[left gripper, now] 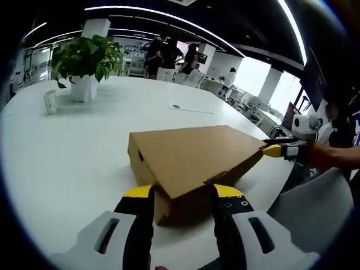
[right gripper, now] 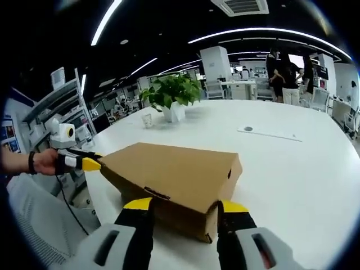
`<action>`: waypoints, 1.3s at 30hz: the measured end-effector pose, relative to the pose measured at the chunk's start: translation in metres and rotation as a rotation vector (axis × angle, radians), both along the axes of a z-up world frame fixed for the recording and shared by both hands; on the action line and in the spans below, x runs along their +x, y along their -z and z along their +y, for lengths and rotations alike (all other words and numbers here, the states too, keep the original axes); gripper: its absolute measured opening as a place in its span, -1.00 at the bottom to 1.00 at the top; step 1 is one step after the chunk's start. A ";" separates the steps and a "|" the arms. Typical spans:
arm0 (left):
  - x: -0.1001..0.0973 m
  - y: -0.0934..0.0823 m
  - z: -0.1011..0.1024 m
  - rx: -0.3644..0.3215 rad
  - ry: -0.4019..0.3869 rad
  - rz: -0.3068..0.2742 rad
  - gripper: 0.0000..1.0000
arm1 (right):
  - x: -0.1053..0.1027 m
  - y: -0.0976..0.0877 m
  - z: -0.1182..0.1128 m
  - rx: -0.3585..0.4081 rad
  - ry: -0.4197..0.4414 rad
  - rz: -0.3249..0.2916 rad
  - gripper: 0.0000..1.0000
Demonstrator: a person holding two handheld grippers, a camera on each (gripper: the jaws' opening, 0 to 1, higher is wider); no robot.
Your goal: Operate the shoe box by opening the lid, removing the specified soft item, and placing it in the target area until the item is outside and the box remains undamaged.
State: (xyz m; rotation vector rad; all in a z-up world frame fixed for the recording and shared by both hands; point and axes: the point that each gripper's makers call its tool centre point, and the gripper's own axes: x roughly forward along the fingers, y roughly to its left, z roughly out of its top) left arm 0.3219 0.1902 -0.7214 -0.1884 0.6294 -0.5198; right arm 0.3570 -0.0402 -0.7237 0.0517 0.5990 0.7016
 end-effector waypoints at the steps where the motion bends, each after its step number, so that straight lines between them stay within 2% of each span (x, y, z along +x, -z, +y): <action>1: 0.000 -0.002 0.000 0.002 0.001 -0.009 -0.21 | 0.001 -0.004 0.000 0.008 0.004 -0.003 -0.17; 7: 0.005 -0.022 0.001 0.010 0.010 -0.071 -0.22 | 0.009 -0.025 0.000 0.032 0.014 -0.026 -0.20; 13: 0.011 -0.031 0.002 0.022 0.022 -0.106 -0.22 | 0.016 -0.040 0.001 0.030 0.025 -0.045 -0.22; 28: 0.032 -0.055 0.004 0.126 0.083 -0.231 -0.16 | 0.048 -0.075 0.004 0.091 0.088 -0.074 -0.23; 34: 0.048 -0.061 0.014 0.203 0.048 -0.278 -0.39 | 0.060 -0.085 0.005 0.093 0.091 -0.091 -0.23; 37: 0.057 -0.066 0.019 0.271 0.016 -0.309 -0.50 | 0.068 -0.090 0.006 0.101 0.097 -0.103 -0.23; 39: 0.063 -0.070 0.021 0.263 -0.015 -0.315 -0.57 | 0.072 -0.094 0.007 0.106 0.097 -0.113 -0.23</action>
